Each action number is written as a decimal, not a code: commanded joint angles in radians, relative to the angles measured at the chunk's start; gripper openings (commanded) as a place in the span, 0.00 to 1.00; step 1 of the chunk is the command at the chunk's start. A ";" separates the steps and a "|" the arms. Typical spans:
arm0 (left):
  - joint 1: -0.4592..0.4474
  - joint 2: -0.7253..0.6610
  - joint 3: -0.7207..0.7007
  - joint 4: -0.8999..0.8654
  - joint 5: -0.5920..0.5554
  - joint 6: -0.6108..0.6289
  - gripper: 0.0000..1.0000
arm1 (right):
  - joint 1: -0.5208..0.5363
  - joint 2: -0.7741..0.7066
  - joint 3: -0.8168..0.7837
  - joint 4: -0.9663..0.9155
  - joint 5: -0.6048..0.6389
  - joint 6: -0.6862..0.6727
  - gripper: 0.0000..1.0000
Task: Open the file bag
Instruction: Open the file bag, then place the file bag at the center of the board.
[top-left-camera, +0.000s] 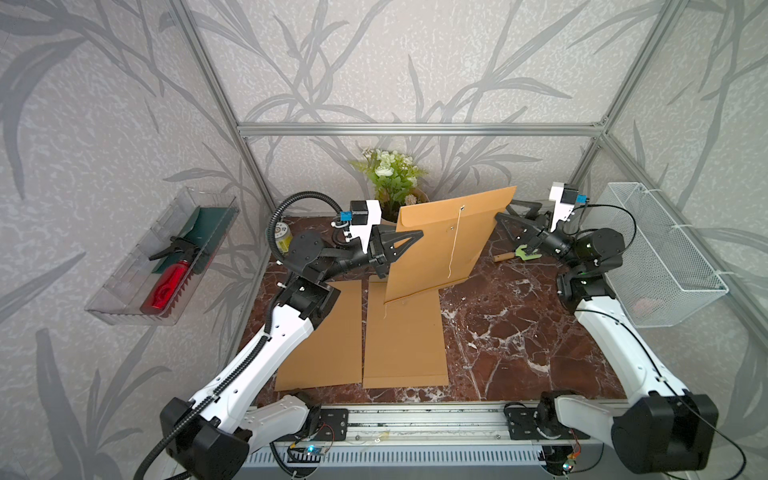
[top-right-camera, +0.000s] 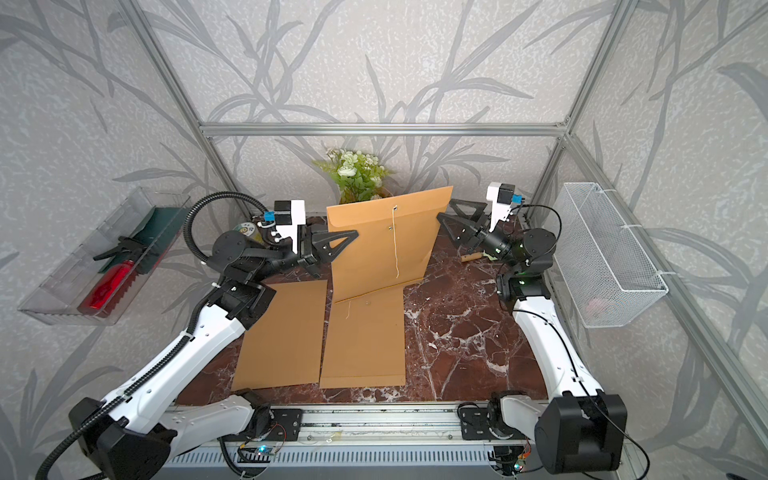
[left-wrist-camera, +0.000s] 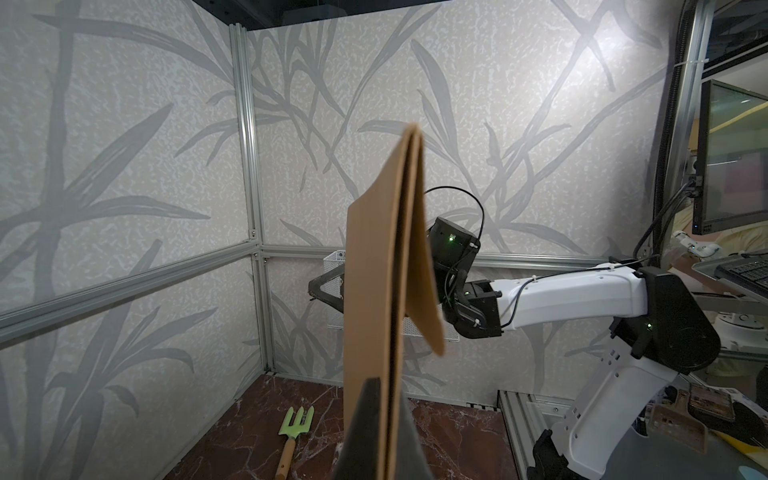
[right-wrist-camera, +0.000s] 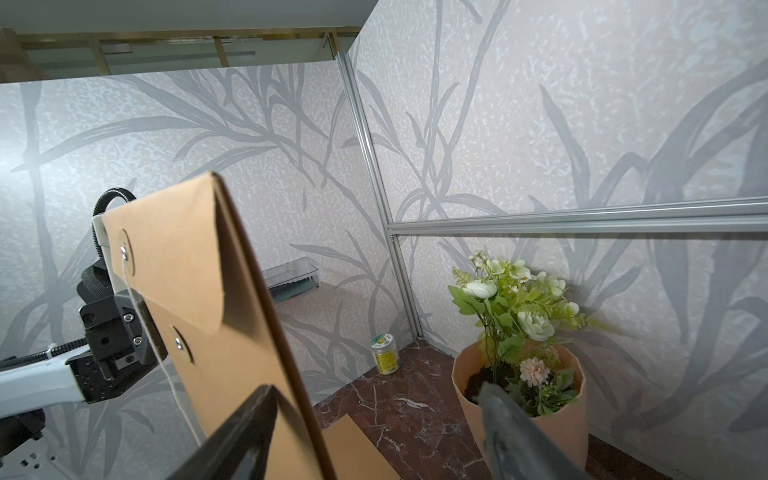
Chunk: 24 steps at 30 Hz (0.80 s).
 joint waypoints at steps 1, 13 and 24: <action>-0.002 -0.022 0.008 0.022 0.030 0.024 0.00 | -0.028 0.060 0.004 0.385 -0.089 0.244 0.78; -0.003 0.015 -0.011 0.103 0.029 -0.036 0.00 | -0.031 0.042 0.021 0.350 -0.148 0.236 0.75; 0.024 -0.012 0.012 -0.050 0.001 0.096 0.00 | -0.032 -0.254 0.072 -0.619 0.001 -0.455 0.77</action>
